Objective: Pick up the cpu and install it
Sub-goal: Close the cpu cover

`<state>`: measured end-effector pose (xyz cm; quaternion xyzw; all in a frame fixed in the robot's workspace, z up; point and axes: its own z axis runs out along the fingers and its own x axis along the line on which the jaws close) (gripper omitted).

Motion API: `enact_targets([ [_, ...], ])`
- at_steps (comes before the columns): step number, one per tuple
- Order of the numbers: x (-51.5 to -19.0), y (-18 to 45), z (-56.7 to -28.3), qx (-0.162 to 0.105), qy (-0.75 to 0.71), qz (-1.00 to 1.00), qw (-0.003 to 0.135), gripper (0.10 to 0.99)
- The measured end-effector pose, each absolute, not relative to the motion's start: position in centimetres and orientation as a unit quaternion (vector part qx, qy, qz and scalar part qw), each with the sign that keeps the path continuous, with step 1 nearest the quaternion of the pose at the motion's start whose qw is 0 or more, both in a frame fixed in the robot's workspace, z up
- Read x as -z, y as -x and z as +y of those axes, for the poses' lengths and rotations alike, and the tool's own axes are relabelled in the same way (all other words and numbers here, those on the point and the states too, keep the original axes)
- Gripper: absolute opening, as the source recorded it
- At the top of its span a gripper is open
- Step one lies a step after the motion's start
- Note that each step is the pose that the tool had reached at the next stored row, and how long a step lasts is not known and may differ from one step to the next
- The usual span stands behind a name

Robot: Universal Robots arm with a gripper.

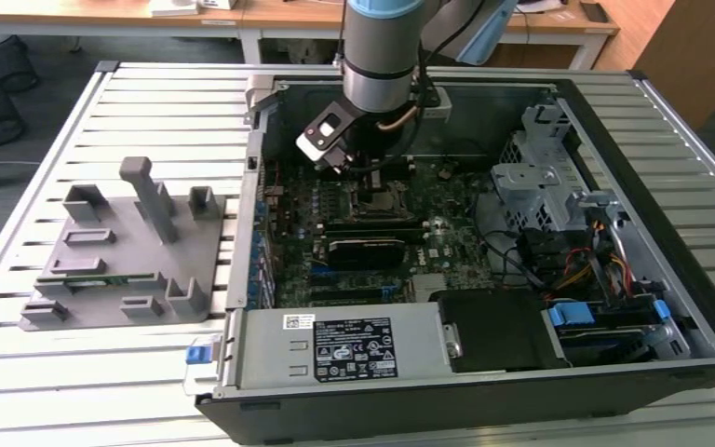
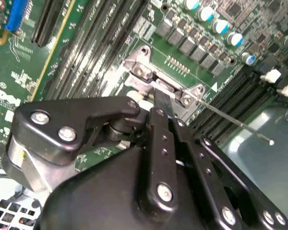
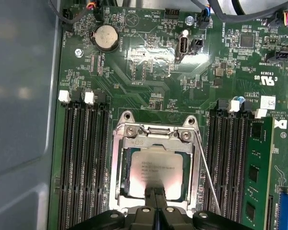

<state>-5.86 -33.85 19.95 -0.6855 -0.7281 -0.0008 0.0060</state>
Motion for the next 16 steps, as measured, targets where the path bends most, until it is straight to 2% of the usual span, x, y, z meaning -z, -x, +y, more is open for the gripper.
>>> enact_targets([
  [16,-21.3,5.2,-33.8,0.001,0.685,-0.728,0.006,0.106],
])
